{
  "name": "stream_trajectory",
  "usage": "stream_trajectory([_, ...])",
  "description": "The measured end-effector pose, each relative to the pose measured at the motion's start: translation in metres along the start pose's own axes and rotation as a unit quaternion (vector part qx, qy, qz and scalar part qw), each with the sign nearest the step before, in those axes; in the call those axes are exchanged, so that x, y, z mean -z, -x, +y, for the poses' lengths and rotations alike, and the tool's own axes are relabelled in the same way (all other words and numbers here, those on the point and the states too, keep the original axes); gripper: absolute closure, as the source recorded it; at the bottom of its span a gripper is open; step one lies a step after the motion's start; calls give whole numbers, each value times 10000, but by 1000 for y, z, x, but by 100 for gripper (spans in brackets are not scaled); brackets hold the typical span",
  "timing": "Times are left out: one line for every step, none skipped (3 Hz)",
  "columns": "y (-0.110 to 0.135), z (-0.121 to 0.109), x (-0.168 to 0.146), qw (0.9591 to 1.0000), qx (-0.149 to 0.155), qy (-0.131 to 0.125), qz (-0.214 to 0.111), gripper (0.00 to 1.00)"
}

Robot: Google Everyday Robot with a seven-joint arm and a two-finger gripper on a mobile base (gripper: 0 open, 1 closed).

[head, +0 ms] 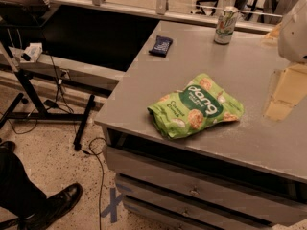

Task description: Pick 7up can

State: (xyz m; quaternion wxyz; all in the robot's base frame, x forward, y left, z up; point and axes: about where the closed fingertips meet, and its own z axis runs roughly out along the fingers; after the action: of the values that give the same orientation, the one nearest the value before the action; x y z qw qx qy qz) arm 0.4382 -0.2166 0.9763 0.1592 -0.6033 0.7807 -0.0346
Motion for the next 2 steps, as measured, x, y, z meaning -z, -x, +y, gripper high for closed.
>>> stream_trajectory([0,0,0,10000,0,0,0,0])
stream_trajectory([-3,-8,-2,9997,-100,-149,-138,0])
